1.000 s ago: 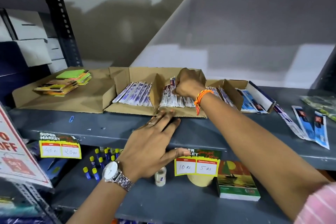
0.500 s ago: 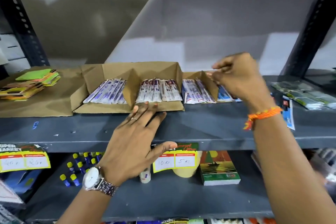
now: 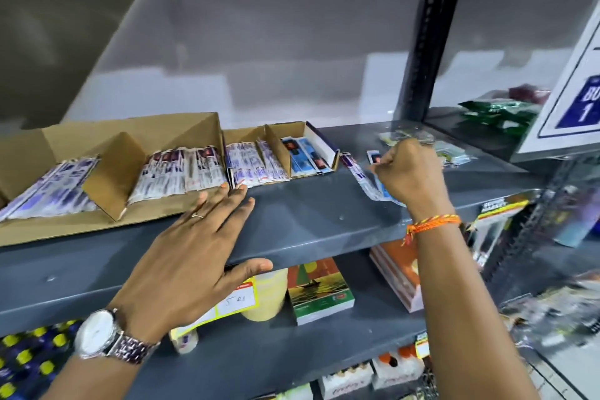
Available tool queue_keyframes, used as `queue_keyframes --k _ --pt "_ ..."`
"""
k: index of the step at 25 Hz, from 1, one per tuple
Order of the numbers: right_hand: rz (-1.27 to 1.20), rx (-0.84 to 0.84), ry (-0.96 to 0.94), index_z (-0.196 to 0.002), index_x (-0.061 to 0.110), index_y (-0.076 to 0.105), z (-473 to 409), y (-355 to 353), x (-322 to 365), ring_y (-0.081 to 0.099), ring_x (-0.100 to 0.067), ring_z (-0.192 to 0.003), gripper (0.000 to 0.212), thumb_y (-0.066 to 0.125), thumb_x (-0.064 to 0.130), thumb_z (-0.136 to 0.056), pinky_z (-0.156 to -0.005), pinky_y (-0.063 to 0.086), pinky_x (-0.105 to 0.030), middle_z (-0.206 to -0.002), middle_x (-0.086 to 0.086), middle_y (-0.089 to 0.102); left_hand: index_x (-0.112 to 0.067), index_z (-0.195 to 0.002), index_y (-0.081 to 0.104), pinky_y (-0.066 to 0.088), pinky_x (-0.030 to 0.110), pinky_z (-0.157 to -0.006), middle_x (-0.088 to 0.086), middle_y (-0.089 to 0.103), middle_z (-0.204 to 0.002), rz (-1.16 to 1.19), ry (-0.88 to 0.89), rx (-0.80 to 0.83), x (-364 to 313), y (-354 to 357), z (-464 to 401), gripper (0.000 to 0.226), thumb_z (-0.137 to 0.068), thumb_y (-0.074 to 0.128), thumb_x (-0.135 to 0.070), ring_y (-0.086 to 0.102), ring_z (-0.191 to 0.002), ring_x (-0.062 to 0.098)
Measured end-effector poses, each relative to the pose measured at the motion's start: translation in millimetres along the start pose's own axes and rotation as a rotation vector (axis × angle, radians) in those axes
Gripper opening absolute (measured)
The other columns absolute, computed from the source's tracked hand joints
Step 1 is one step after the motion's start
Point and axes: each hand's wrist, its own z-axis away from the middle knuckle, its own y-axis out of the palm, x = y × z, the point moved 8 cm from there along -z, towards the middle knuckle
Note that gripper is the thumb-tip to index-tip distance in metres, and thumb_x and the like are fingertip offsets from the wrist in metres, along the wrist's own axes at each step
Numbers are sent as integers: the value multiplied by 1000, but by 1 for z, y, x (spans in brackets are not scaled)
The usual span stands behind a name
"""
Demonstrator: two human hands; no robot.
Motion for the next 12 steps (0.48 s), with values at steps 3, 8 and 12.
queue_keyframes --k 3,8,12 --pt "-40 32 -82 -79 1 68 3 7 18 66 -42 -86 19 68 18 -74 -70 50 -35 -78 -22 67 -20 -160 11 0 33 -123 -4 4 -168 36 10 41 0 7 -3 97 -88 6 -85 -8 -152 8" --pt "45 59 -127 -95 -7 67 8 13 34 63 -41 -103 20 64 5 -79 -78 48 -33 -100 -25 70 -18 -160 12 1 31 -124 -2 7 -168 59 24 72 1 11 -2 98 -88 6 -84 -9 -152 8" --pt "30 115 -59 -101 -8 63 9 7 36 62 -41 -106 26 62 0 -76 -84 53 -36 -105 -26 68 -17 -160 13 4 33 -124 -1 12 -168 71 26 73 1 13 -2 99 -88 5 -84 -8 -152 9"
